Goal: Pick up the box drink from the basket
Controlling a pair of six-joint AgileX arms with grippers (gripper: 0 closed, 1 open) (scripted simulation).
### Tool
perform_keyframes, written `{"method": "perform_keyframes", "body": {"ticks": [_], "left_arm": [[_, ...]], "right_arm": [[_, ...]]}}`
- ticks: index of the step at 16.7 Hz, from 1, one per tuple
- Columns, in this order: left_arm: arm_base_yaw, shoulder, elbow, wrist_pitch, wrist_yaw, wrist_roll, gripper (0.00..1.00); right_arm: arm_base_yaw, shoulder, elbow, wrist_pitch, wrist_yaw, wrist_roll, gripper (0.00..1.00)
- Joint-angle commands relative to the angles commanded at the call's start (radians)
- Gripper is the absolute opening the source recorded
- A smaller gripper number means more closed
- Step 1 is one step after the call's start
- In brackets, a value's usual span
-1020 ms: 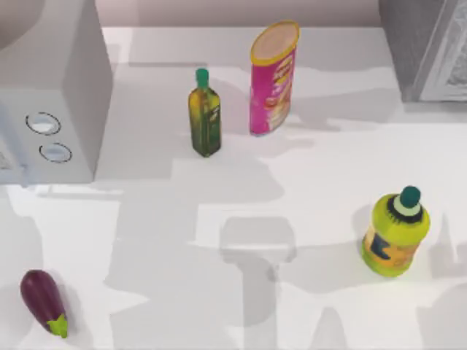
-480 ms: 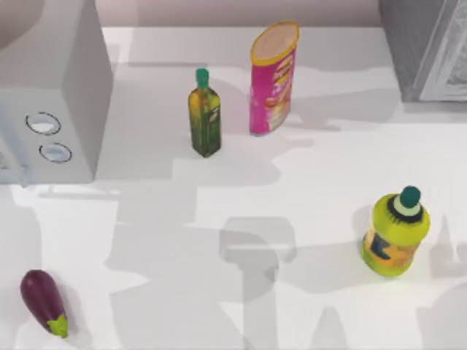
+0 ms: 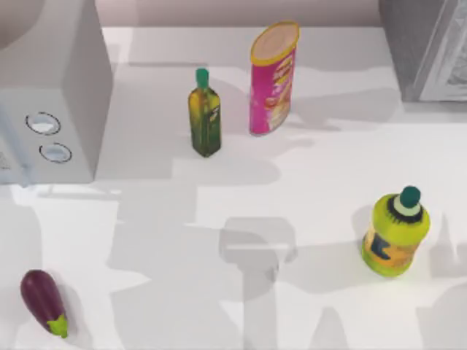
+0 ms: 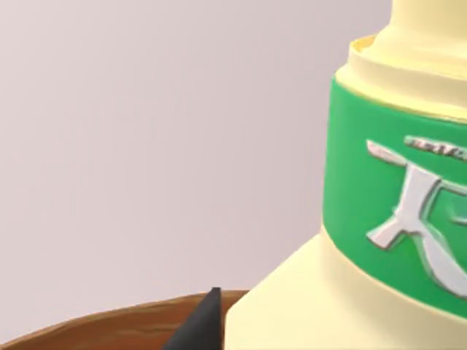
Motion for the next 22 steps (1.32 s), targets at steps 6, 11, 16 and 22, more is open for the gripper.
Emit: {"method": "perform_keyframes", "body": {"ticks": [6,11,16,22], "left_arm": [[0.000,0.000,0.000,0.000,0.000,0.000,0.00],[0.000,0.000,0.000,0.000,0.000,0.000,0.00],[0.006,-0.017,0.041,-0.040,-0.002,-0.004,0.00],[-0.012,-0.027,0.297,-0.254,-0.010,-0.004,0.00]], "right_arm": [[0.000,0.000,0.000,0.000,0.000,0.000,1.00],[0.000,0.000,0.000,0.000,0.000,0.000,1.00],[0.000,0.000,0.000,0.000,0.000,0.000,1.00],[0.000,0.000,0.000,0.000,0.000,0.000,1.00]]}}
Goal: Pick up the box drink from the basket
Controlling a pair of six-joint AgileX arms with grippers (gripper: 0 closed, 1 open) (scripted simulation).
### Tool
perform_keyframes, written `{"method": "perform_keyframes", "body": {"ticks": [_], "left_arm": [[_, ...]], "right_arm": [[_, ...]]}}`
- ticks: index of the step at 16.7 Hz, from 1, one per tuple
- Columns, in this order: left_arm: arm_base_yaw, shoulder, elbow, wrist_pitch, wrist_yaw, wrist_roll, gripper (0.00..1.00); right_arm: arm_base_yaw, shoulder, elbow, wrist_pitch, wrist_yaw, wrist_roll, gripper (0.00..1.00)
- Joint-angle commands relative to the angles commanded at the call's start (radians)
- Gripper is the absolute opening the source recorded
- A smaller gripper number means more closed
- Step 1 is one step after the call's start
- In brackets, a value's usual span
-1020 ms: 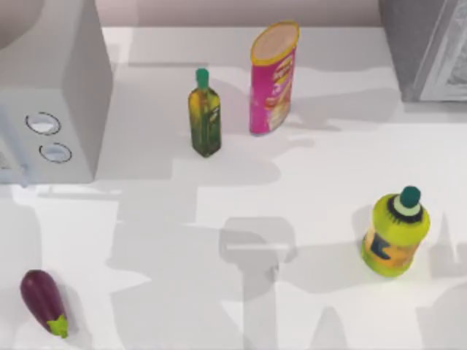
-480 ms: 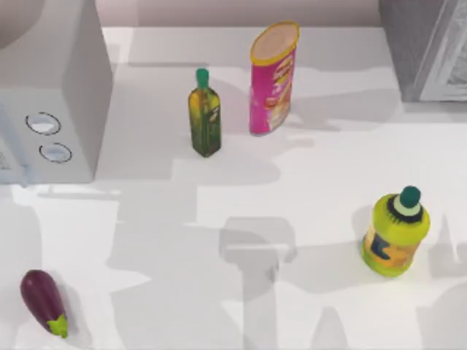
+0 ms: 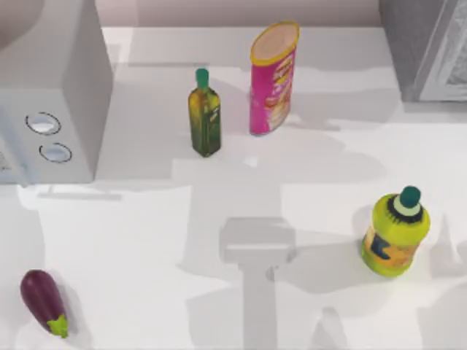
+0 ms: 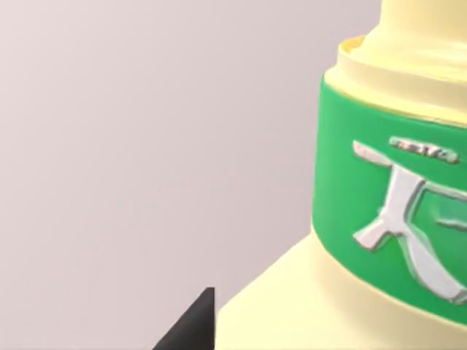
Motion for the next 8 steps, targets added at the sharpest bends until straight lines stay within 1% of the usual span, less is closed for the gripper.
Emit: {"method": "perform_keyframes", "body": {"ticks": [5,8], "left_arm": [[-0.020,0.026,0.244,-0.224,0.002,0.006,0.00],[-0.003,0.039,0.332,-0.325,0.004,0.007,0.00]], "right_arm": [[0.000,0.000,0.000,0.000,0.000,0.000,1.00],[0.000,0.000,0.000,0.000,0.000,0.000,1.00]]}}
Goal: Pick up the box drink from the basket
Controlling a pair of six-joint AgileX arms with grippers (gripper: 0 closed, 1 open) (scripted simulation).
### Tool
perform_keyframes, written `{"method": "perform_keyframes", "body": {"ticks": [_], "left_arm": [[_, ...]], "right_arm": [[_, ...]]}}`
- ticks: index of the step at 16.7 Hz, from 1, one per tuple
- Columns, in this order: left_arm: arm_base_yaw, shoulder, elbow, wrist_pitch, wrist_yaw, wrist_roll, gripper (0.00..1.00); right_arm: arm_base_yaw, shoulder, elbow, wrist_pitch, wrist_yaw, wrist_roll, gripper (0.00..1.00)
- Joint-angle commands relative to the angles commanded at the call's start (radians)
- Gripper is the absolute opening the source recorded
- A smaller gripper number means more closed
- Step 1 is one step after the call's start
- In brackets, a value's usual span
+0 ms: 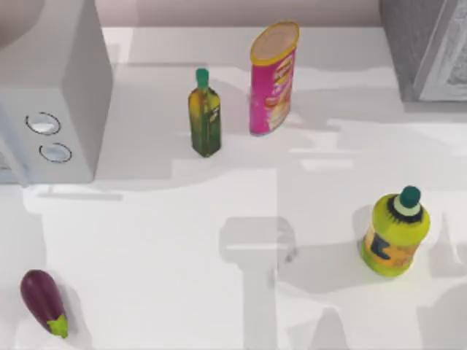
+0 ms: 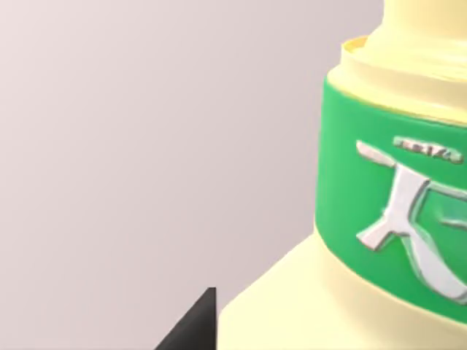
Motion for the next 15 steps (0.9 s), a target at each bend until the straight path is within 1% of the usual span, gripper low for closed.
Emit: {"method": "perform_keyframes", "body": {"ticks": [2,5,9,12,15], "left_arm": [[0.012,0.007,0.022,-0.031,0.001,-0.001,0.00],[0.013,0.008,0.023,-0.033,0.001,-0.001,0.00],[0.004,-0.020,-0.008,-0.033,-0.006,-0.002,0.00],[-0.016,-0.121,-0.114,-0.032,-0.029,-0.005,0.00],[-0.047,-0.291,-0.290,-0.017,-0.064,-0.006,0.00]], "right_arm": [[0.000,0.000,0.000,0.000,0.000,0.000,1.00],[0.000,0.000,0.000,0.000,0.000,0.000,1.00],[0.000,0.000,0.000,0.000,0.000,0.000,1.00],[0.000,0.000,0.000,0.000,0.000,0.000,1.00],[0.000,0.000,0.000,0.000,0.000,0.000,1.00]]}}
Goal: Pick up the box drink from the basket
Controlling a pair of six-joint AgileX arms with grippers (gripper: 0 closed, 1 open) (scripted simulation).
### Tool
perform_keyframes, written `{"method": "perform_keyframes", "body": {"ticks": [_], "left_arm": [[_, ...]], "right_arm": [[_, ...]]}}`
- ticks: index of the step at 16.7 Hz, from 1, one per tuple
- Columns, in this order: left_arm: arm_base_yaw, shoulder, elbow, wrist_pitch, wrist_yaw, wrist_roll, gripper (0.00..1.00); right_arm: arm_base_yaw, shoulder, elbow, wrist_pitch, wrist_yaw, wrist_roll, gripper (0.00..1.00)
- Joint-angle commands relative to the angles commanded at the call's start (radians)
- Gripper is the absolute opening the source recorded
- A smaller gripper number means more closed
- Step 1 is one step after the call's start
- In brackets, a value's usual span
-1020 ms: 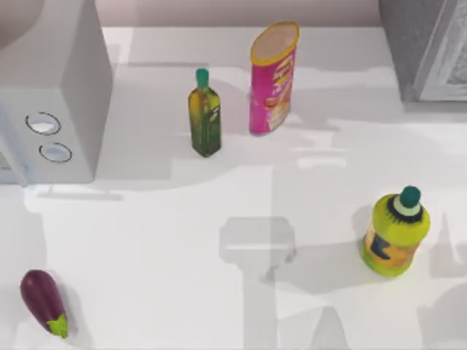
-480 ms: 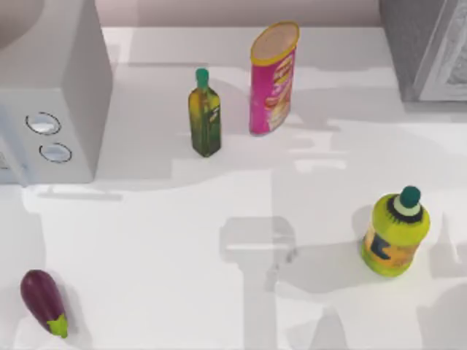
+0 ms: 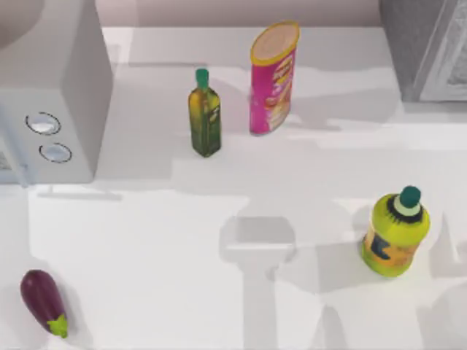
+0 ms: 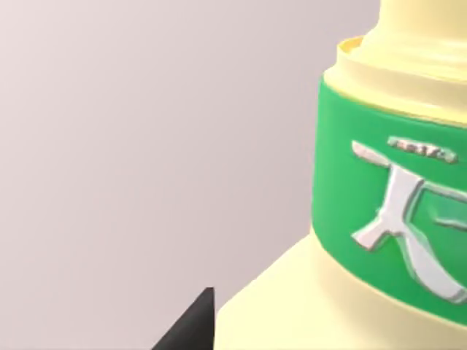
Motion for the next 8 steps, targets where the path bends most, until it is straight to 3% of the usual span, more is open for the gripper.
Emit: {"method": "perform_keyframes", "body": {"ticks": [8], "left_arm": [[-0.110,-0.646,-0.710,0.052,-0.123,-0.003,0.00]], "right_arm": [[0.000,0.000,0.000,0.000,0.000,0.000,1.00]]}}
